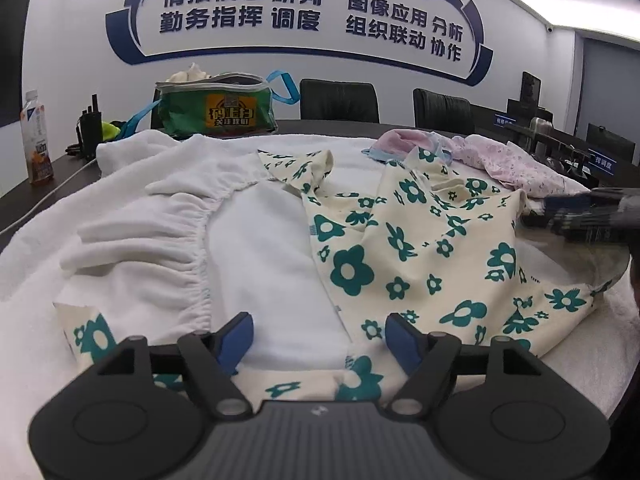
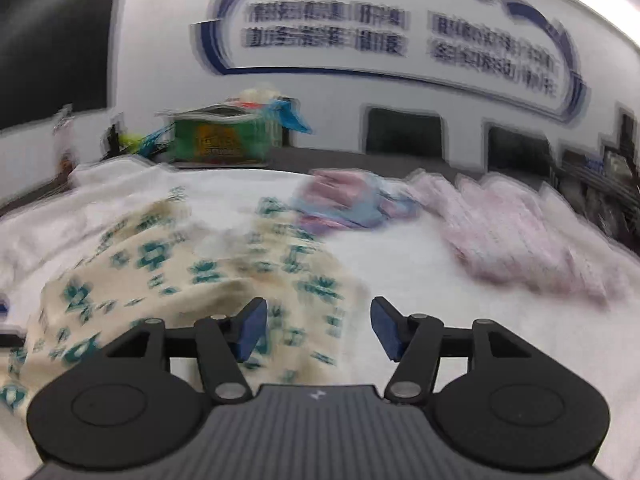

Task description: Fold clothes

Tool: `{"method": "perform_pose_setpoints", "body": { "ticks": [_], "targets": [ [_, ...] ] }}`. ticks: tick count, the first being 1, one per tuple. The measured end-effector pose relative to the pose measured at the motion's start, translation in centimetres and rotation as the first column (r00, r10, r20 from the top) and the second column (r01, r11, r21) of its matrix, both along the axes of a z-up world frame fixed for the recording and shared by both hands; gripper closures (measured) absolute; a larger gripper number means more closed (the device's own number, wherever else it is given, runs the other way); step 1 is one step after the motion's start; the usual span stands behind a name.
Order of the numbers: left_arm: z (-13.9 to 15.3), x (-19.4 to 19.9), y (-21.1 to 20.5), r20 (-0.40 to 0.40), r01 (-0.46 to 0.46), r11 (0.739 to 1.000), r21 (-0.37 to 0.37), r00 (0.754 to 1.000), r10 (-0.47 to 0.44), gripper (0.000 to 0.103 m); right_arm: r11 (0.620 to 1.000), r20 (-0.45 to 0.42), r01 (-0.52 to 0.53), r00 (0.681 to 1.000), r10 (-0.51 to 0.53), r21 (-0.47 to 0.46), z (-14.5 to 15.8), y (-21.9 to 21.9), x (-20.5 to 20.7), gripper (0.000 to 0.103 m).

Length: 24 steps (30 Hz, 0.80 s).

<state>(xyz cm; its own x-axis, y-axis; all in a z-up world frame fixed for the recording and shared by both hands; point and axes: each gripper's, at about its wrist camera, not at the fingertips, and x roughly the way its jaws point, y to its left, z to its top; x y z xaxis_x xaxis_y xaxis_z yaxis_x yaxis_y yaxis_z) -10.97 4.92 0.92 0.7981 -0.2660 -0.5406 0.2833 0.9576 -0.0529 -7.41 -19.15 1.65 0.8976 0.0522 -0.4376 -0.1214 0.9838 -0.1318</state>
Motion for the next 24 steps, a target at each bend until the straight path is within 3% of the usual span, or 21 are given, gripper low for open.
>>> {"method": "perform_pose_setpoints", "body": {
  "ticks": [3,6,8,10,13,16,21,24],
  "targets": [
    [0.0,0.1,0.2,-0.011,0.016,1.0,-0.019,1.0,-0.016,0.023,0.983,-0.081,-0.145,0.987,0.136,-0.114,-1.1,3.3,0.4,0.044],
    [0.0,0.2,-0.3,-0.013,0.025,1.0,0.004,1.0,-0.024,0.02,0.968,-0.062,-0.16,0.987,0.151,-0.192,-0.9,4.4,-0.4,0.044],
    [-0.1,0.2,-0.5,-0.014,0.027,1.0,0.013,1.0,-0.027,0.02,0.987,-0.005,-0.109,0.994,0.109,-0.115,0.7,2.6,-1.1,0.041],
    [-0.1,0.1,-0.6,-0.015,0.028,1.0,0.012,1.0,-0.028,0.02,0.999,0.025,-0.026,0.999,0.025,0.022,2.1,-0.5,-1.2,0.036],
    [-0.1,0.2,-0.6,-0.016,0.028,1.0,0.012,0.999,-0.028,0.019,0.987,-0.044,0.052,0.998,-0.045,0.155,2.4,-4.0,-0.4,0.035],
    [-0.1,0.3,-0.6,-0.016,0.03,0.999,0.015,0.999,-0.03,0.019,0.965,-0.105,0.045,0.994,-0.018,0.258,1.6,-5.8,0.2,0.035],
    [-0.1,0.4,-0.6,-0.017,0.032,0.999,0.021,0.999,-0.032,0.018,0.977,-0.184,0.068,0.982,-0.03,0.204,-0.6,-4.7,1.6,0.036],
    [-0.1,0.4,-0.6,-0.017,0.033,0.999,0.021,0.999,-0.032,0.018,0.993,-0.201,-0.004,0.979,0.029,0.121,-1.1,-2.1,1.9,0.062]
  ]
}}
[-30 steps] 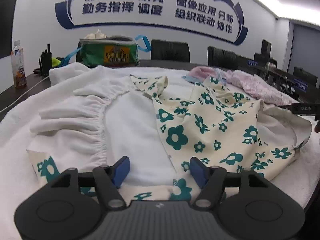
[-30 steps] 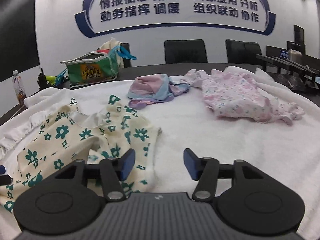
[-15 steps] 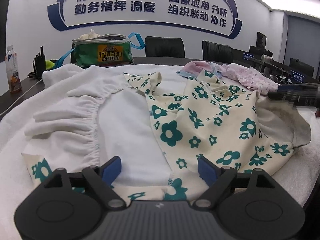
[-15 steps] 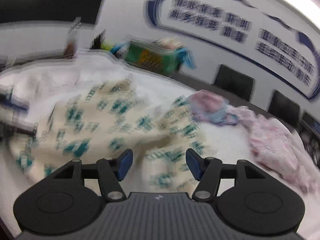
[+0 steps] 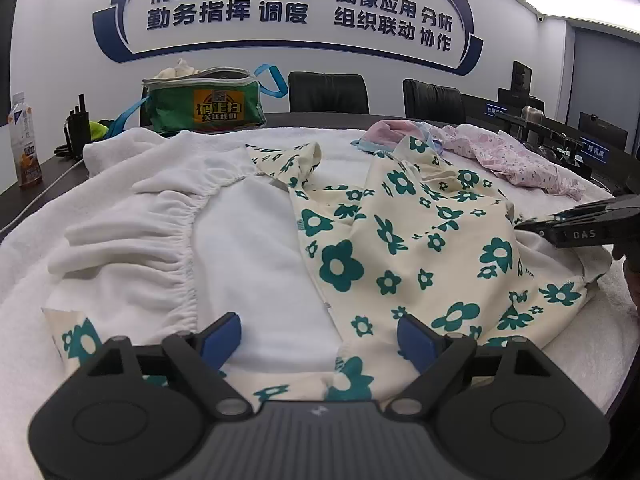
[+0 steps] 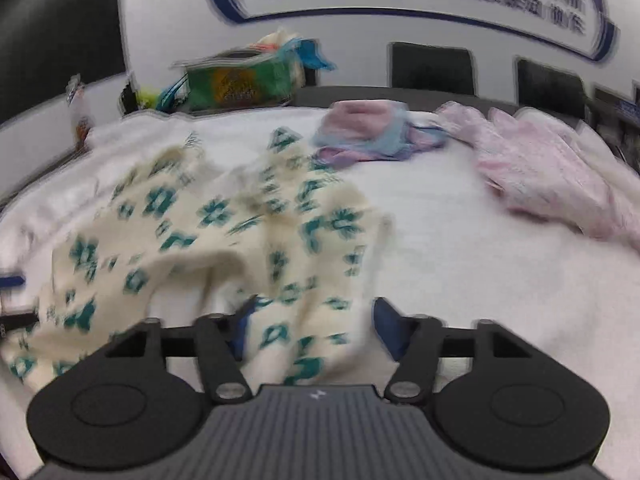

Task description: Fold clothes

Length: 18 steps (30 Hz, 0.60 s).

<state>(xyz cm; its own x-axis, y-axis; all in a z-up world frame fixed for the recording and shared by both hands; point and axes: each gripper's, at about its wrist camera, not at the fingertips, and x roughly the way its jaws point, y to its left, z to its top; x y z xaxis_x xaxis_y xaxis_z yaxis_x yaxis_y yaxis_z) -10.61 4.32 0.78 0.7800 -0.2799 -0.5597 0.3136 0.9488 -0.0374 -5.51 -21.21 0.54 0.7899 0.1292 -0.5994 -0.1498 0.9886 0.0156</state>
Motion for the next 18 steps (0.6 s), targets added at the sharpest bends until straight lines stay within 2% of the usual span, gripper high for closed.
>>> {"method": "perform_pose_setpoints", "body": {
  "ticks": [1,2,7,10,13,15,18],
  "targets": [
    [0.0,0.0,0.0,0.0,0.0,1.0,0.0,1.0,0.0,0.018,0.999,0.0,-0.023,1.0,0.023,-0.026,0.0,0.8,0.1,0.088],
    [0.0,0.0,0.0,0.0,0.0,1.0,0.0,1.0,0.0,0.018,0.998,0.0,-0.032,1.0,0.032,-0.047,0.1,1.5,0.1,0.094],
    [0.0,0.0,0.1,-0.001,0.004,1.0,-0.002,1.0,-0.004,0.018,0.984,0.156,0.116,0.983,-0.094,-0.136,4.0,0.9,-2.0,0.095],
    [0.0,0.0,0.1,-0.003,0.007,1.0,-0.004,1.0,-0.007,0.017,0.972,0.195,0.17,0.971,-0.137,-0.163,5.9,0.2,-3.9,0.096],
    [0.0,0.1,0.0,-0.002,0.006,1.0,0.004,1.0,-0.006,0.017,0.957,0.138,0.188,0.977,-0.161,-0.219,4.6,0.5,-4.1,0.095],
    [0.0,0.1,0.0,-0.002,0.007,1.0,0.007,1.0,-0.007,0.017,0.946,0.049,0.195,0.981,-0.189,-0.259,2.4,0.7,-3.2,0.09],
    [0.0,0.1,0.0,-0.003,0.009,1.0,0.002,1.0,-0.009,0.017,0.953,0.016,0.207,0.978,-0.209,-0.223,1.5,0.0,-2.5,0.077]
  ]
}}
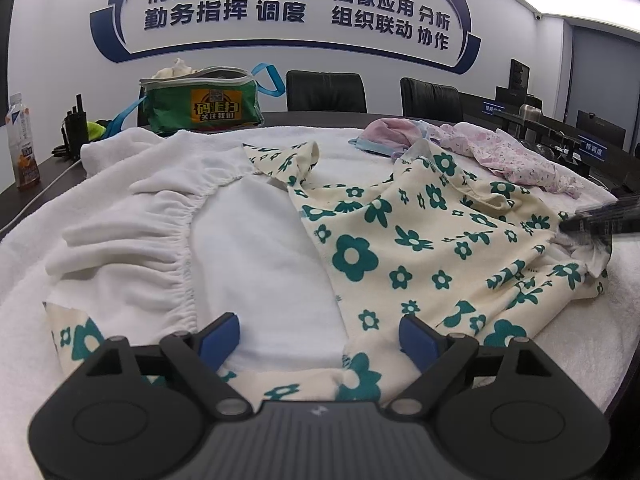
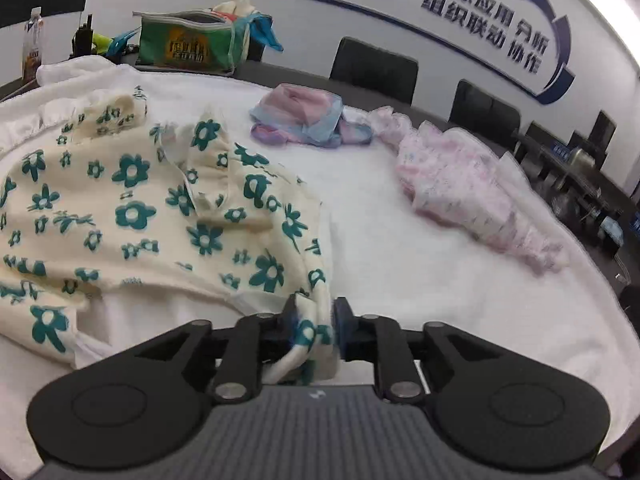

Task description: Fold clothes

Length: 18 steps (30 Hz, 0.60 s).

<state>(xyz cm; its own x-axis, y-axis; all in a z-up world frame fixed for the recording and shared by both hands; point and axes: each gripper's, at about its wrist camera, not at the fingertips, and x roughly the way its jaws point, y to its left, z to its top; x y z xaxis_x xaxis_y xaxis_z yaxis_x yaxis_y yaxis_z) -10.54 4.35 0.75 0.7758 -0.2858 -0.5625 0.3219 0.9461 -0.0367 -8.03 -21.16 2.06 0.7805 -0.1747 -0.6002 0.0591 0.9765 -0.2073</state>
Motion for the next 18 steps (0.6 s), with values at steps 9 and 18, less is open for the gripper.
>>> {"method": "perform_pose_setpoints", "body": {
  "ticks": [9,18],
  "targets": [
    [0.0,0.0,-0.1,-0.001,0.002,1.0,-0.001,1.0,-0.002,0.016,0.951,0.152,-0.026,0.988,-0.023,0.308,4.1,-7.9,5.5,0.042],
    [0.0,-0.1,-0.1,-0.002,0.001,1.0,-0.001,1.0,-0.001,0.016,0.915,0.014,-0.091,0.996,0.093,0.392,1.3,-8.0,13.3,0.041]
  ]
}}
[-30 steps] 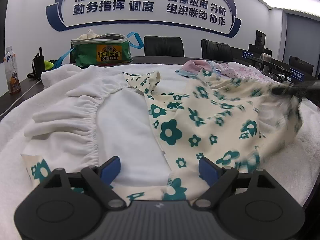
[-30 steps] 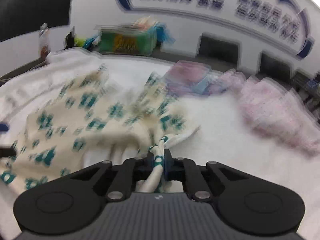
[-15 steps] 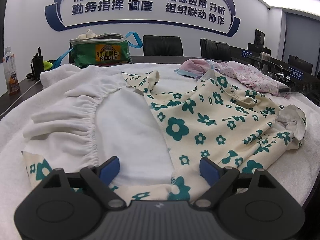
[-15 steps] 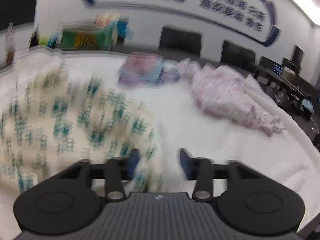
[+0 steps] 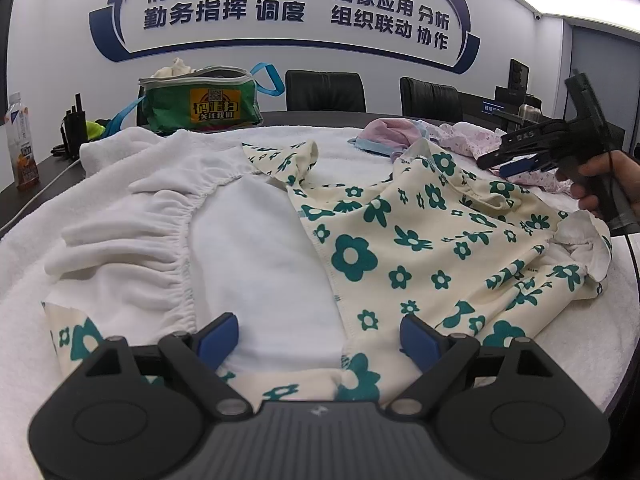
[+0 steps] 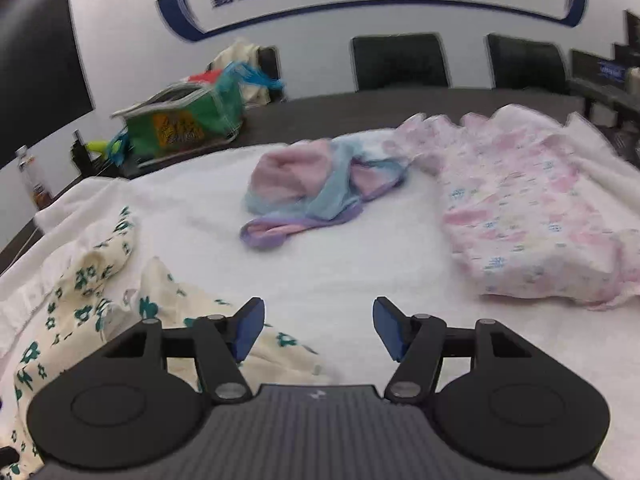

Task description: Fold clothes

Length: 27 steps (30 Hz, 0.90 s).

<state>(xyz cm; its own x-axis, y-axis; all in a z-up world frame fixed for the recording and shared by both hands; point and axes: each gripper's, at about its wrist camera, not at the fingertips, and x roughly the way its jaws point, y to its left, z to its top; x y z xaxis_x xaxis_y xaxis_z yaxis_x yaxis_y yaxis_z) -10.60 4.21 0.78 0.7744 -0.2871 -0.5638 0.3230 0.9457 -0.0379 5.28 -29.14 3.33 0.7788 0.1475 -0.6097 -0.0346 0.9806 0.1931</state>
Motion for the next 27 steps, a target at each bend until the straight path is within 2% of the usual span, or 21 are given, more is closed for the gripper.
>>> {"method": "perform_pose_setpoints", "body": {
  "ticks": [4,7,9,10,11,12,13,15,17,18,20,21,22,23,24,25,26,27],
  "targets": [
    [0.0,0.0,0.0,-0.001,0.0,1.0,0.004,1.0,0.0,0.015,0.997,-0.05,-0.055,0.997,0.058,0.057,-1.2,0.3,1.1,0.041],
    [0.0,0.0,0.1,-0.002,0.0,1.0,-0.001,1.0,0.0,0.015,0.996,-0.098,-0.089,0.991,0.09,0.01,-2.1,1.5,1.5,0.043],
    [0.0,0.0,0.1,-0.001,0.0,1.0,0.001,1.0,0.0,0.015,0.988,-0.099,-0.149,0.985,0.143,-0.048,-2.3,3.3,1.0,0.047],
    [0.0,0.1,0.0,-0.001,0.0,1.0,0.003,1.0,0.0,0.015,0.981,-0.1,-0.173,0.981,0.165,-0.084,-2.3,4.2,0.7,0.05],
    [0.0,0.1,0.0,-0.001,0.0,1.0,0.004,1.0,0.0,0.015,0.974,-0.102,-0.192,0.978,0.18,-0.122,-2.2,5.1,0.3,0.066],
    [0.0,0.1,0.0,-0.001,0.001,1.0,0.004,1.0,-0.001,0.015,0.965,-0.104,-0.211,0.975,0.196,-0.156,-2.1,5.9,0.0,0.075],
    [0.0,0.1,0.0,-0.001,0.001,1.0,0.004,1.0,-0.001,0.015,0.956,-0.103,-0.223,0.973,0.207,-0.189,-1.8,6.6,-0.4,0.093],
    [0.0,0.1,0.0,-0.001,0.001,1.0,0.003,1.0,-0.001,0.015,0.94,-0.068,-0.221,0.975,0.21,-0.26,-0.6,8.0,-1.5,0.095],
    [-0.1,0.1,0.0,-0.001,0.001,1.0,0.003,1.0,-0.001,0.015,0.928,0.066,-0.149,0.981,0.181,-0.34,1.8,8.8,-3.4,0.095],
    [-0.1,0.1,0.0,-0.001,0.0,1.0,0.003,1.0,0.0,0.015,0.91,0.158,-0.095,0.972,0.171,-0.403,2.9,9.4,-4.9,0.095],
    [-0.1,0.1,0.0,-0.001,0.0,1.0,0.004,1.0,0.0,0.015,0.835,0.342,0.016,0.916,0.208,-0.55,4.2,11.3,-8.4,0.096],
    [-0.1,0.1,0.0,-0.001,0.0,1.0,0.005,1.0,0.0,0.015,0.79,0.398,0.068,0.888,0.23,-0.609,4.5,12.3,-9.8,0.096],
    [-0.1,0.1,-0.1,-0.001,-0.001,1.0,0.006,1.0,0.001,0.015,0.747,0.412,0.106,0.879,0.238,-0.657,4.1,13.2,-10.6,0.095],
    [-0.1,0.1,-0.1,-0.001,0.0,1.0,0.008,1.0,0.0,0.015,0.711,0.409,0.134,0.883,0.231,-0.691,3.4,13.8,-10.7,0.095],
    [-0.1,0.1,-0.1,-0.001,0.0,1.0,0.009,1.0,0.0,0.015,0.679,0.382,0.152,0.902,0.202,-0.718,2.6,13.8,-9.9,0.094],
    [-0.1,0.1,-0.1,-0.001,0.001,1.0,0.011,1.0,-0.001,0.015,0.646,0.338,0.167,0.929,0.15,-0.745,1.5,13.3,-8.4,0.083],
    [-0.1,0.1,-0.1,-0.001,0.001,1.0,0.01,1.0,-0.001,0.015,0.611,0.294,0.177,0.951,0.095,-0.771,0.5,12.8,-7.0,0.061],
    [-0.1,0.1,-0.1,-0.001,0.002,1.0,0.007,1.0,-0.002,0.015,0.598,0.26,0.193,0.965,0.028,-0.778,-0.3,11.7,-5.6,0.057]
  ]
}}
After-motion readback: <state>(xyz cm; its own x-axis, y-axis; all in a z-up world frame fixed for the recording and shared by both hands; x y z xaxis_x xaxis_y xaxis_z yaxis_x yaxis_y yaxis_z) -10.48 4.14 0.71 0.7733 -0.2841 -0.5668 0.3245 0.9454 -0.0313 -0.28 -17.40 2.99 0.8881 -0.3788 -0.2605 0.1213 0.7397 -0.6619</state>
